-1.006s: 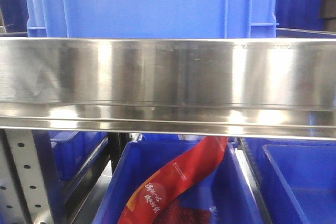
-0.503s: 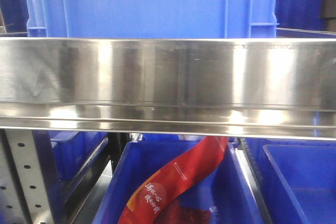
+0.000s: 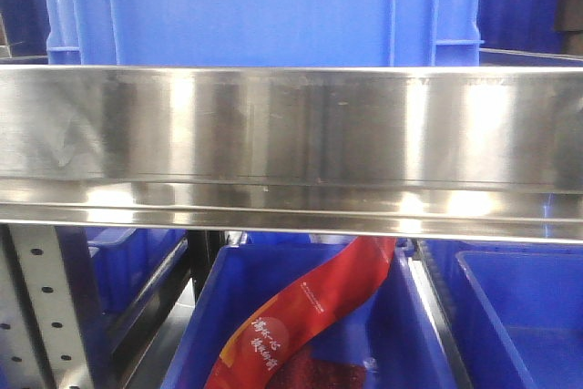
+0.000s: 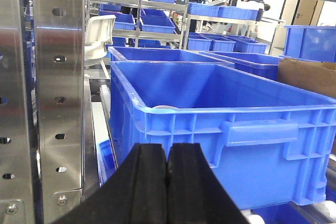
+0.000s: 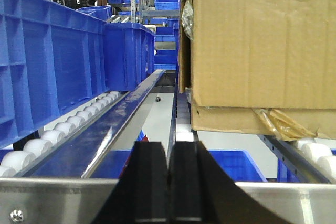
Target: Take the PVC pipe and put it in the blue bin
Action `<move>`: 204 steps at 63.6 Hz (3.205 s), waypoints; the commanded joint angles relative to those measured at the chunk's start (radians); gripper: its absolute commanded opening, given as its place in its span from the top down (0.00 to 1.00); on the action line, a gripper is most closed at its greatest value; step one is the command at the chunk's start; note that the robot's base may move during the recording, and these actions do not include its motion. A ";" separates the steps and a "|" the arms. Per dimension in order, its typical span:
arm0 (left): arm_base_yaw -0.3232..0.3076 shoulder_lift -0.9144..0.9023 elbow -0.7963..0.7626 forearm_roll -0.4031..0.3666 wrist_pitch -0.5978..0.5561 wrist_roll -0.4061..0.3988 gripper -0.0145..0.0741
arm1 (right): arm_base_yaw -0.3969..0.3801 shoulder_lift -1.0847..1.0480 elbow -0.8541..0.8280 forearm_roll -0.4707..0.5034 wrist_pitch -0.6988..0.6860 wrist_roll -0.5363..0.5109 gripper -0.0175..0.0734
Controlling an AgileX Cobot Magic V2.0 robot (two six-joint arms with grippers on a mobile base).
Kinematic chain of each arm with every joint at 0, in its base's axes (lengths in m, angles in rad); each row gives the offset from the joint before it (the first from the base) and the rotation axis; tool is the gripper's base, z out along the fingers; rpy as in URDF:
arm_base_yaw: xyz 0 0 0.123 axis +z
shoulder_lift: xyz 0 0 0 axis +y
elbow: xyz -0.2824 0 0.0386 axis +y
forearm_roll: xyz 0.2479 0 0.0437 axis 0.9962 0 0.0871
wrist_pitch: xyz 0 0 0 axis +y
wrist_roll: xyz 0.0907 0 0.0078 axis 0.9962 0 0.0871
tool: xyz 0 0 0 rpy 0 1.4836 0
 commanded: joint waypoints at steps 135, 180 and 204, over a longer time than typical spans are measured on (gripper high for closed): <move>0.260 -0.383 0.668 0.118 -0.390 0.001 0.96 | -0.007 -0.005 0.000 -0.096 -0.008 0.001 0.99; 0.260 -0.383 0.668 0.118 -0.390 0.001 0.96 | -0.007 -0.005 0.000 -0.096 -0.008 0.001 0.99; 0.260 -0.383 0.668 0.118 -0.390 0.001 0.96 | -0.007 -0.005 0.000 -0.096 -0.008 0.001 0.99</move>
